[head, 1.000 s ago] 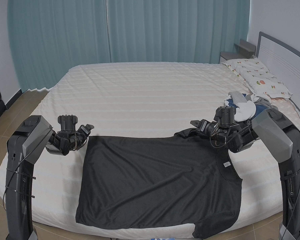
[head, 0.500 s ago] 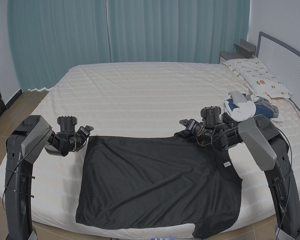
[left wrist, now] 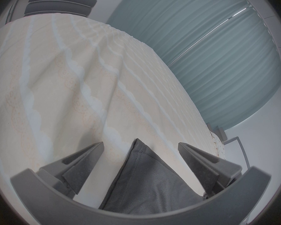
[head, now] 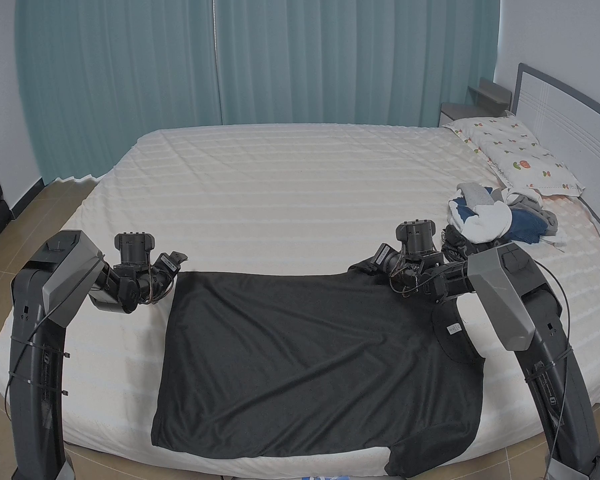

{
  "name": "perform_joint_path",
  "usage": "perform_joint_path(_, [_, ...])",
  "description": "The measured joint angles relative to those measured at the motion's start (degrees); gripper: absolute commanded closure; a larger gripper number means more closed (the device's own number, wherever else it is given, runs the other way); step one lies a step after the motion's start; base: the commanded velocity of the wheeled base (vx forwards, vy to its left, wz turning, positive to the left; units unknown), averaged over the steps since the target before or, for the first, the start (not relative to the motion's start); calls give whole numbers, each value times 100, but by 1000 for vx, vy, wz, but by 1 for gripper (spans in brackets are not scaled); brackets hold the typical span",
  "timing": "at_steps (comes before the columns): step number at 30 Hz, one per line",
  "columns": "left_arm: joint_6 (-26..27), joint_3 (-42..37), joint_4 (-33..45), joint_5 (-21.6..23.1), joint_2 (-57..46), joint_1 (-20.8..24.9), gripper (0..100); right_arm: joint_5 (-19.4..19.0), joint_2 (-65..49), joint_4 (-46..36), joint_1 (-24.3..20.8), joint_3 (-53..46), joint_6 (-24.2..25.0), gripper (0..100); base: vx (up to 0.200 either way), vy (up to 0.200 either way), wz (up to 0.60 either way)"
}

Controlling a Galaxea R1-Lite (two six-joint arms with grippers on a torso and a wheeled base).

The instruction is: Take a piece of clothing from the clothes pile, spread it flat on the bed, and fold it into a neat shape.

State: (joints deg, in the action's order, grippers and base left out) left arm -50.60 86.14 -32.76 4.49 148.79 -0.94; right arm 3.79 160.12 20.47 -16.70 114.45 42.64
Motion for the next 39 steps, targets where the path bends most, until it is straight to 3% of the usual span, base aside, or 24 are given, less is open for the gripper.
perform_joint_path(9, [0,-4,0,-4,-9,0,0,1,27,1488,163,16,-22,100,0,0,0])
perform_joint_path(10, [0,-4,-2,-4,-9,0,0,-2,24,1591,193,16,-33,0,0,0,0])
perform_joint_path(21, [5,0,0,-9,-11,0,0,-311,138,2167,321,16,-279,0,0,0,0])
perform_joint_path(28, [5,-6,5,-9,-11,0,0,-315,57,1921,560,-37,-617,0,0,0,0])
perform_joint_path(39, [2,-1,7,-4,-9,0,0,-850,-268,2189,990,-1337,-1079,0,0,0,0])
